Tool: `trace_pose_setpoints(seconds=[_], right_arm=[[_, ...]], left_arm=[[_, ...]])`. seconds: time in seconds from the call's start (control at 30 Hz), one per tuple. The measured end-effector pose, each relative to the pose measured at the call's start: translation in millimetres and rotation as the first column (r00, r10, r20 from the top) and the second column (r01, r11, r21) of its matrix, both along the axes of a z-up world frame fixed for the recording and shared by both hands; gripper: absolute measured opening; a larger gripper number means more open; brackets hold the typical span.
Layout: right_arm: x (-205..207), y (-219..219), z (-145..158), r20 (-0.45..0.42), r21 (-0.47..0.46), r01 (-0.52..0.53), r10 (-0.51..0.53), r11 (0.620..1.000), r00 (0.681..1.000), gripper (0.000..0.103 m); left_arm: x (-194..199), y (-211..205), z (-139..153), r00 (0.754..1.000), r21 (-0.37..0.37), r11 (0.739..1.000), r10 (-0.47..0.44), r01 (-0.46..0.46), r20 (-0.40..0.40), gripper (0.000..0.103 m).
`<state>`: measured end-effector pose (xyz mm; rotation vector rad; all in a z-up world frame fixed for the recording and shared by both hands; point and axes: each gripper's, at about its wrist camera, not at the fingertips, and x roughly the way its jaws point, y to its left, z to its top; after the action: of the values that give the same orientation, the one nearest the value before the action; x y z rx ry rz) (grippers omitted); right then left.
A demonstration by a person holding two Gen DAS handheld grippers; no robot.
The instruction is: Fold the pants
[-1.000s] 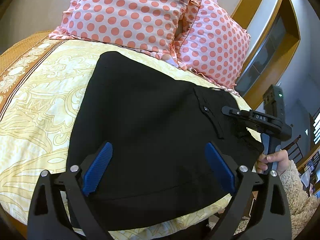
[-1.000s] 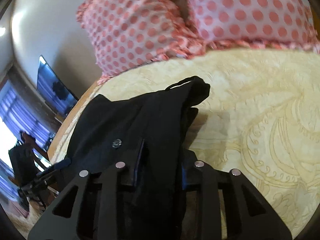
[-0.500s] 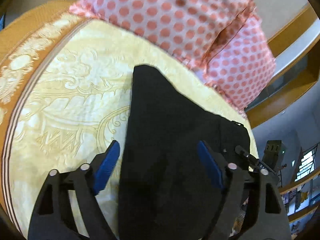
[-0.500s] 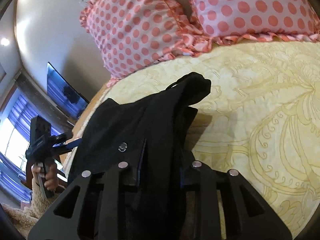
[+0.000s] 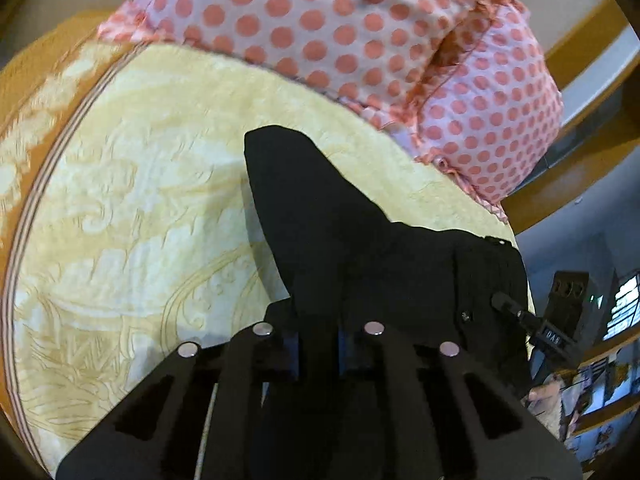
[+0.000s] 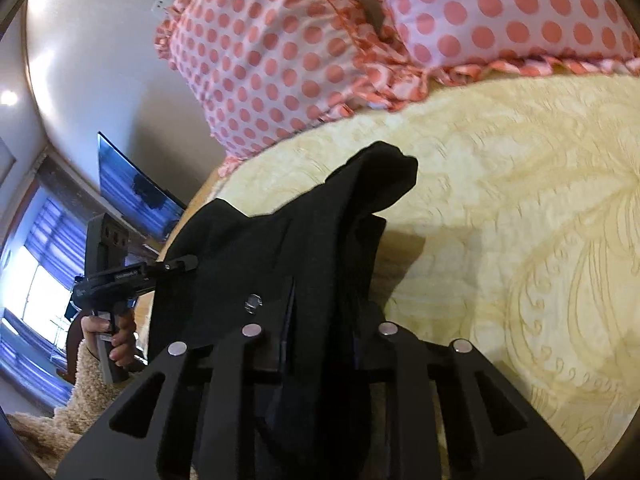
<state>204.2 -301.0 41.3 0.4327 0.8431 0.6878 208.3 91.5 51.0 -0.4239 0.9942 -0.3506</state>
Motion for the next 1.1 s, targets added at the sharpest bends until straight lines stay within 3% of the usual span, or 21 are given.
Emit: trace_pose_setpoints(seconds=[0.13,0.33,0.4,0.47,0.57,0.67,0.73,0.77,0.87,0.97,1.03,1.07,1.1], right_arm=[[27.8,4.1,27.8,0.068,-0.046,0.016,-0.012,0.999,0.998,0.021],[89.2,-10.6,43.0,0.165,-0.053,0.160,-0.150,0.986,0.975,0.021],[112.4,-13.3,29.0,0.121,-0.076,0.196,-0.186,0.978,0.975,0.021],[136.5,-12.8,0.7,0.014,-0.139,0.213,-0.213,0.967,0.977,0.021],[147.0,-18.4,-18.8,-0.072,-0.164,0.241,-0.255,0.957,0.964,0.034],[136.9,-24.8,-6.6,-0.044,-0.231,0.286,-0.303,0.930,0.952,0.049],[113.3,-25.7,12.0,0.056,-0.281,0.346,-0.344,0.895,0.937,0.055],[100.5,-23.6,20.5,0.102,-0.284,0.349,-0.334,0.893,0.937,0.055],[62.4,-4.3,31.5,0.194,-0.308,0.271,-0.219,0.912,0.956,0.065],[41.3,25.8,21.1,0.192,-0.393,0.172,-0.102,0.903,0.976,0.068],[41.5,36.2,2.9,0.138,-0.445,0.135,-0.081,0.885,0.987,0.074],[45.4,38.9,-5.3,0.106,-0.464,0.123,-0.083,0.877,0.991,0.075],[47.6,39.8,-11.6,0.092,-0.470,0.123,-0.091,0.874,0.992,0.077]], left_arm=[[20.8,-10.5,26.5,0.998,0.013,1.000,0.003,-0.004,0.065,0.011],[89.9,-34.8,47.9,0.987,0.064,0.996,0.046,-0.056,0.153,0.012],[120.1,-40.3,35.7,0.992,0.069,0.995,0.061,-0.069,0.110,0.012],[144.9,-43.0,12.5,0.997,0.086,0.993,0.080,-0.081,0.023,0.013],[159.5,-41.7,-17.8,0.991,0.123,0.986,0.121,-0.114,-0.052,0.026],[151.1,-36.3,-10.8,0.992,0.106,0.987,0.124,-0.120,-0.033,0.027],[132.9,-36.1,4.3,0.993,0.136,0.983,0.119,-0.121,0.021,0.027],[122.3,-38.3,11.3,0.993,0.152,0.982,0.107,-0.114,0.055,0.028],[81.5,-56.1,27.6,0.989,0.182,0.981,0.042,-0.069,0.144,0.043],[42.9,-71.2,28.0,0.986,0.135,0.991,-0.034,0.012,0.162,0.045],[22.4,-82.5,31.2,0.974,0.193,0.981,-0.034,-0.010,0.226,0.049],[17.5,-86.9,31.4,0.967,0.217,0.976,-0.046,-0.010,0.250,0.053],[16.1,-91.7,29.6,0.967,0.232,0.973,-0.070,0.012,0.245,0.065]])
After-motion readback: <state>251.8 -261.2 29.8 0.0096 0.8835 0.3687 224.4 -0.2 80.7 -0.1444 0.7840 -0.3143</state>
